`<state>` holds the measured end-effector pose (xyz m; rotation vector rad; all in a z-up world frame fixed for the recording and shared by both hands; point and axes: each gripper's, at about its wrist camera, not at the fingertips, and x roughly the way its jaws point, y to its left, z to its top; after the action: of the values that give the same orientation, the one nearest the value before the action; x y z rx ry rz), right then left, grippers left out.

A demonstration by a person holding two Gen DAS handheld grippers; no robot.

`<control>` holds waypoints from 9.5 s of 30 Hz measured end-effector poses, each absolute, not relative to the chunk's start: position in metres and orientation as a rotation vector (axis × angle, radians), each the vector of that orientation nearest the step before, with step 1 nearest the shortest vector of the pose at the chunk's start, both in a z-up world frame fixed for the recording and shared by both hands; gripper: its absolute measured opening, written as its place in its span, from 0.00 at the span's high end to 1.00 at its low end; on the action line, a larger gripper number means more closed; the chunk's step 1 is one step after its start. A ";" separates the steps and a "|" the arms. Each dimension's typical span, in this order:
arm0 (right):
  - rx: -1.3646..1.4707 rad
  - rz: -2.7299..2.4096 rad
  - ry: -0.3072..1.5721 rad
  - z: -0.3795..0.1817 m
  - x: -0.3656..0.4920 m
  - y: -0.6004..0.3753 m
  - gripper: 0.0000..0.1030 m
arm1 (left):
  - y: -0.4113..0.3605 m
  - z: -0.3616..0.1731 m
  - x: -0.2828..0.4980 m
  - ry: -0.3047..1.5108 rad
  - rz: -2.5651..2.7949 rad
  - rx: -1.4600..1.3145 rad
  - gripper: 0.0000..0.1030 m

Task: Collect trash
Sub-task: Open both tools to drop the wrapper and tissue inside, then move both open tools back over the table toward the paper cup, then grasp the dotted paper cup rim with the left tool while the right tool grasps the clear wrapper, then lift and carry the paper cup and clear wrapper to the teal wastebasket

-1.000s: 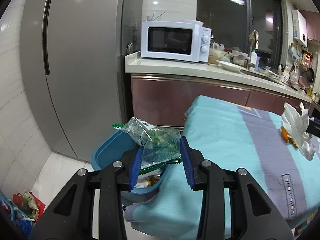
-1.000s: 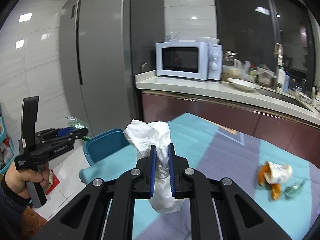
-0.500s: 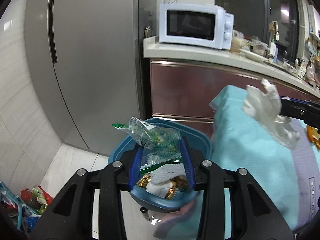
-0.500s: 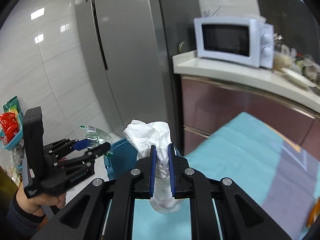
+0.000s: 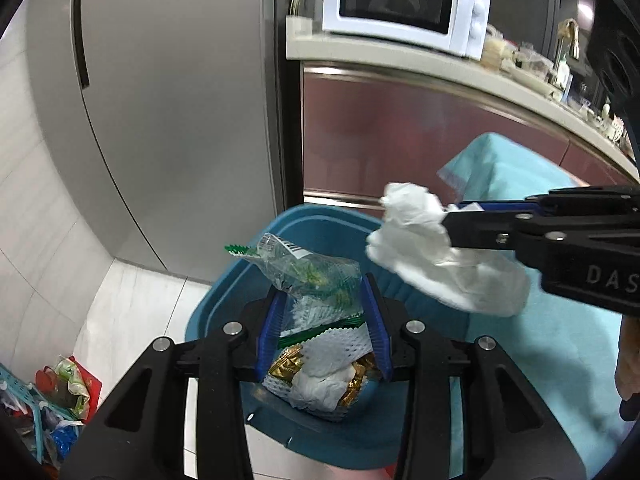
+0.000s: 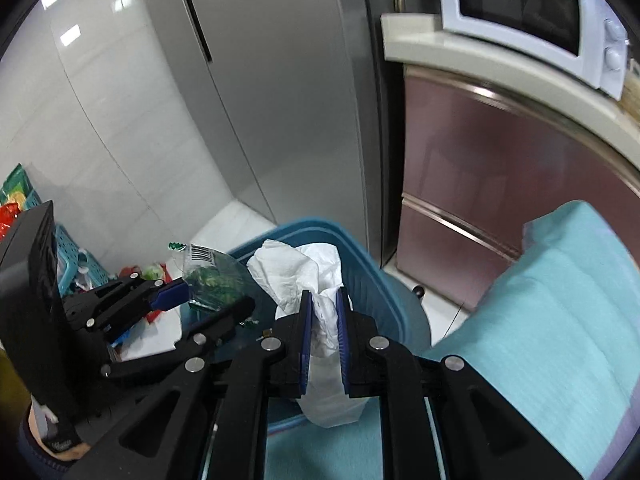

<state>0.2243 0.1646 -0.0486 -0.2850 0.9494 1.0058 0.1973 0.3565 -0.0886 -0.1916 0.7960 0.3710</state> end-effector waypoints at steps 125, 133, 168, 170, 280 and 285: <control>0.053 -0.009 0.663 -0.038 0.197 -0.383 0.08 | -0.186 -0.044 0.335 0.739 -0.349 -0.090 0.06; 0.062 0.026 0.678 -0.047 0.208 -0.382 0.08 | -0.187 -0.063 0.363 0.786 -0.422 -0.158 0.30; 0.165 0.240 0.763 -0.061 0.246 -0.371 0.89 | -0.189 -0.077 0.398 0.733 -0.661 -0.353 0.97; 0.174 0.241 0.758 -0.060 0.243 -0.372 0.90 | -0.188 -0.070 0.395 0.712 -0.664 -0.342 0.97; -0.341 0.976 1.018 -0.080 0.231 0.189 0.92 | 0.336 -0.126 0.203 0.863 0.289 -0.209 0.97; -0.362 0.964 1.027 -0.084 0.231 0.195 0.90 | 0.333 -0.139 0.211 0.887 0.285 -0.215 0.97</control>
<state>0.2312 0.1951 -0.0835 -0.3621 1.0271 0.9642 0.2115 0.3332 -0.1385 -0.2148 0.8867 0.2851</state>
